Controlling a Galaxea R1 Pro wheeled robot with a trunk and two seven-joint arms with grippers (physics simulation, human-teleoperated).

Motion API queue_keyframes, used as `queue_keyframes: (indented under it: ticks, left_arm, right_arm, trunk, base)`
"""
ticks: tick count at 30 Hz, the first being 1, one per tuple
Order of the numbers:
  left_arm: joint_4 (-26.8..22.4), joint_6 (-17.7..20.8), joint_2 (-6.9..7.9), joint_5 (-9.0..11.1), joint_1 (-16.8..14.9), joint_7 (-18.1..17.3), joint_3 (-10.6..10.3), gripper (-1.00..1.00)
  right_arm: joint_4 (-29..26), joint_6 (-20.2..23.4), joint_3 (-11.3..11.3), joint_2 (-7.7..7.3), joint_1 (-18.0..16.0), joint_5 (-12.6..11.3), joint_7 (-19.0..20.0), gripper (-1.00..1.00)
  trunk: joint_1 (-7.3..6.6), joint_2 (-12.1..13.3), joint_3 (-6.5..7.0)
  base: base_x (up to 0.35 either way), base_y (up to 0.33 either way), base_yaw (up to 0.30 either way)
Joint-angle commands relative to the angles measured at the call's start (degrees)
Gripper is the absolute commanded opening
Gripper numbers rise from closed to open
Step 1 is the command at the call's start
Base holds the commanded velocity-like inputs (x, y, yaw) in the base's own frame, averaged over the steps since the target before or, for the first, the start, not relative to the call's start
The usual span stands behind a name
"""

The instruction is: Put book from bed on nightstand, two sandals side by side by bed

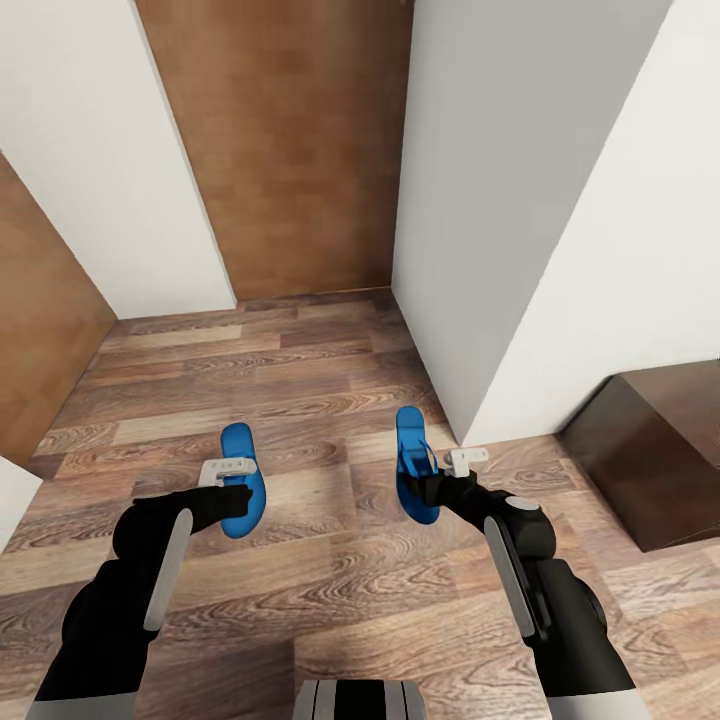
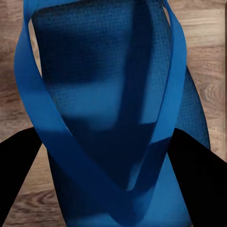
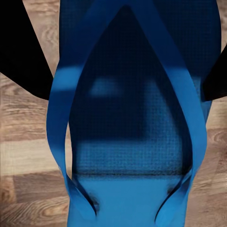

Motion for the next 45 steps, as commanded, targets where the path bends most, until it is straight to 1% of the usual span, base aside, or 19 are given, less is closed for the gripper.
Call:
queue_keyframes:
  ticks: [1, 45]
  left_arm:
    - [0.0, 0.3, -0.02, 0.3, 0.0, -0.1, 0.1, -1.00]
    - [-0.1, 0.3, -0.02, 0.4, 0.0, -0.1, 0.0, -1.00]
  right_arm:
    - [-0.1, 0.3, 0.0, 0.02, 0.0, -0.1, 0.0, -1.00]
    - [-0.1, 0.3, 0.0, 0.02, 0.0, -0.1, 0.0, -1.00]
  trunk:
    - [-0.03, 0.0, 0.19]
    - [-1.17, 0.6, 9.93]
  base:
    - [0.000, 0.000, 0.000]
    - [0.000, 0.000, 0.000]
